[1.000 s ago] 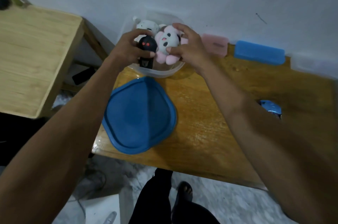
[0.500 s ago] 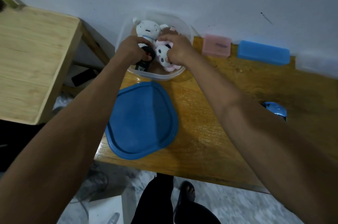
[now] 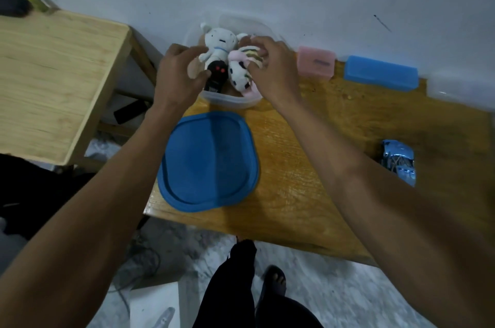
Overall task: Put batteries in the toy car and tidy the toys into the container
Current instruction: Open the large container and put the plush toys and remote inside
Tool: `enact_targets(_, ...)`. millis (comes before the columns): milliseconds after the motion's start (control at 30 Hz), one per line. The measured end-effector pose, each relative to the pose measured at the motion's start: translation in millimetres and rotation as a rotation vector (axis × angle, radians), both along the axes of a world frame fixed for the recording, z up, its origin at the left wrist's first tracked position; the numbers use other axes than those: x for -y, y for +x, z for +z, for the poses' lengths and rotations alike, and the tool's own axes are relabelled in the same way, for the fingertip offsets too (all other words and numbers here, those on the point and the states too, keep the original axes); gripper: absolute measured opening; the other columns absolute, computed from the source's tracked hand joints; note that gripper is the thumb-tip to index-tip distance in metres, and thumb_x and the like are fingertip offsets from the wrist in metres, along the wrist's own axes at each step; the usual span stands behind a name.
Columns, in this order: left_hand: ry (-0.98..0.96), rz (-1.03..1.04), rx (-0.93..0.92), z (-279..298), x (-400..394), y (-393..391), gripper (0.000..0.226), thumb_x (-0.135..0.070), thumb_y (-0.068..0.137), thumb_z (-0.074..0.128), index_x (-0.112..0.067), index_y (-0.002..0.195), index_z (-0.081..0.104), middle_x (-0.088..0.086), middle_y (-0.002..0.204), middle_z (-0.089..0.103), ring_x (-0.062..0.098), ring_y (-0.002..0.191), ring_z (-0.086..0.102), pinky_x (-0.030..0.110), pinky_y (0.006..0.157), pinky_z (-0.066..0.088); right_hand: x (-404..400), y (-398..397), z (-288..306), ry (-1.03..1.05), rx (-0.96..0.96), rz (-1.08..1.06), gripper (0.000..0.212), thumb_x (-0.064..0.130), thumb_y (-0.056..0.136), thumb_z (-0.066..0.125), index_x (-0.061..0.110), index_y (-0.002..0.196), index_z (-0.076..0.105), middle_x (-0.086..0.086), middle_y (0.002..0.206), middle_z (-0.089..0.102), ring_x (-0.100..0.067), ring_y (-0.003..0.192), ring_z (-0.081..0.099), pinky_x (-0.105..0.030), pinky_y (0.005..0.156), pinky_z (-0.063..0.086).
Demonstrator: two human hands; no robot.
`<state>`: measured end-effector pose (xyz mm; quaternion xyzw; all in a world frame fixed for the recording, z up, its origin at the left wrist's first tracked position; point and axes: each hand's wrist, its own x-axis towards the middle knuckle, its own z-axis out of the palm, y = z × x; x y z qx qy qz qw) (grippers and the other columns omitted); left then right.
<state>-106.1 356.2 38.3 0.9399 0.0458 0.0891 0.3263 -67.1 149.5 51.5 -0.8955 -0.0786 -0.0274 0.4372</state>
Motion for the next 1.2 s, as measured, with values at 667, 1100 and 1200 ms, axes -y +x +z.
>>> enact_targets(667,-0.181,0.415,-0.496,-47,-1,-182,0.094,-0.05,0.072,0.086,-0.024,0.151,0.044,0.012,0.152,0.046,0.035,0.137,0.045,0.051,0.111,0.044,1,-161,-68,0.056,-0.556,-0.044,0.058,0.031,0.072,0.089,0.021,0.123,0.063,0.001,0.115,0.071,-0.02,0.098,0.069,-0.041,0.083,0.061)
enact_targets(1100,-0.033,0.254,-0.29,-22,14,-184,0.12,-0.075,0.061,0.079,-0.014,0.155,0.037,0.018,0.149,0.036,0.04,0.135,0.038,0.051,0.112,0.042,24,-167,-31,0.016,-0.248,-0.092,0.09,0.042,0.073,0.087,0.027,0.149,0.039,-0.004,0.135,0.033,-0.019,0.118,0.045,-0.026,0.094,0.046)
enact_targets(1200,-0.024,0.235,-0.231,-7,15,-157,0.12,-0.078,0.062,0.076,-0.013,0.155,0.037,0.018,0.148,0.039,0.04,0.134,0.04,0.053,0.109,0.044,23,-150,-15,-0.038,-0.169,-0.074,0.094,0.039,0.077,0.085,0.023,0.152,0.033,-0.006,0.139,0.03,-0.014,0.119,0.039,-0.019,0.093,0.04)
